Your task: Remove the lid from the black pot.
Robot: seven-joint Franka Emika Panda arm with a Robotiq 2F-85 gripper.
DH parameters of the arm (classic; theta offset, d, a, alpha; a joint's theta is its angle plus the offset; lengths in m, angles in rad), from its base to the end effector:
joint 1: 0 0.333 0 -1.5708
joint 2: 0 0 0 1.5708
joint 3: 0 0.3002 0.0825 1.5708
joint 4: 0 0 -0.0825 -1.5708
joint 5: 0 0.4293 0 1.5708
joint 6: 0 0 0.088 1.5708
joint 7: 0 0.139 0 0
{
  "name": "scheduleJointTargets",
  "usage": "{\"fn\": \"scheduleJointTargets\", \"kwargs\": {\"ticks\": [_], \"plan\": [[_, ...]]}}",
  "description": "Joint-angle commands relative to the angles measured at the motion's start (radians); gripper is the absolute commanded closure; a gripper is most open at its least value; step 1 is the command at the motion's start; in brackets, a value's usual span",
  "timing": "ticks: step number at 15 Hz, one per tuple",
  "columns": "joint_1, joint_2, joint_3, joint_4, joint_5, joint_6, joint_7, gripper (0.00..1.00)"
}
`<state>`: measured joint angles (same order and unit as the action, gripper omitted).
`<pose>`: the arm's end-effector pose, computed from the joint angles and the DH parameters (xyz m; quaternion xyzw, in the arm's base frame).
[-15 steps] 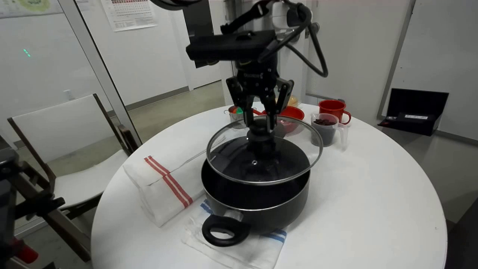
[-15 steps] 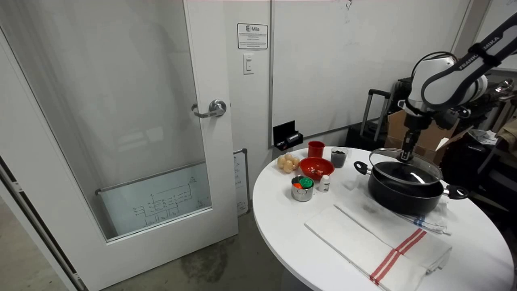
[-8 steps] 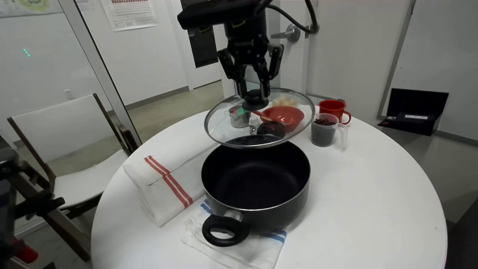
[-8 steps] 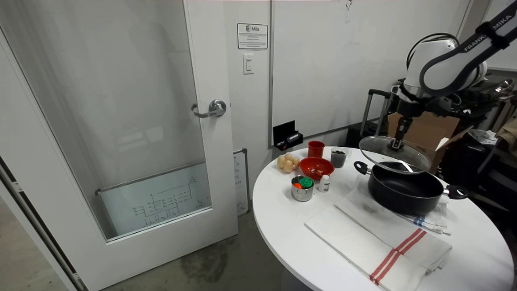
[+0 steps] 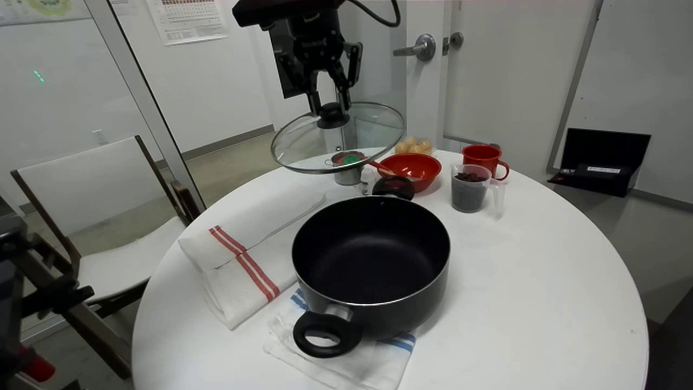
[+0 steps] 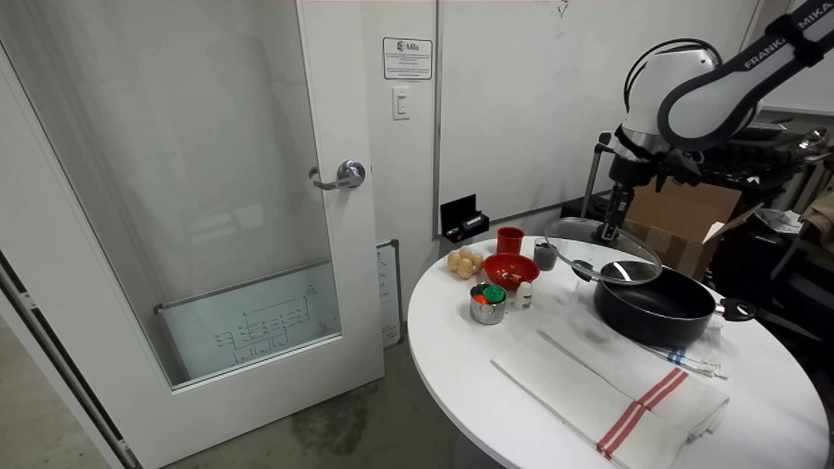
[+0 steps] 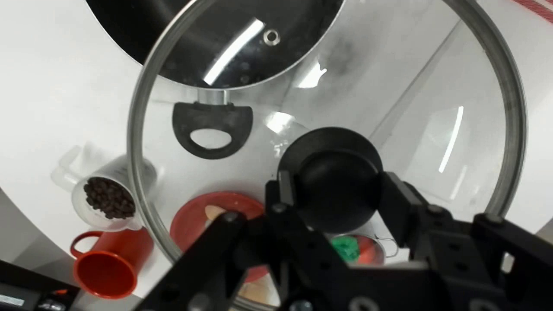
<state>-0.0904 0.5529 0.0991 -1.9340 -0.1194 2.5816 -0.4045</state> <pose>0.6560 0.0069 0.1265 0.9684 0.2442 0.0469 0.0181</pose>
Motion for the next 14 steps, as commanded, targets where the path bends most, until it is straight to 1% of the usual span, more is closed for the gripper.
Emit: {"fn": "scheduleJointTargets", "kwargs": {"ticks": [1,6,14], "plan": [[0.034,0.026,0.022,0.057,-0.017,-0.034,-0.045,0.75],[0.089,0.121,0.031,0.131,-0.050,-0.046,-0.058,0.75],[0.133,0.321,0.024,0.284,-0.091,-0.045,-0.047,0.75]]}}
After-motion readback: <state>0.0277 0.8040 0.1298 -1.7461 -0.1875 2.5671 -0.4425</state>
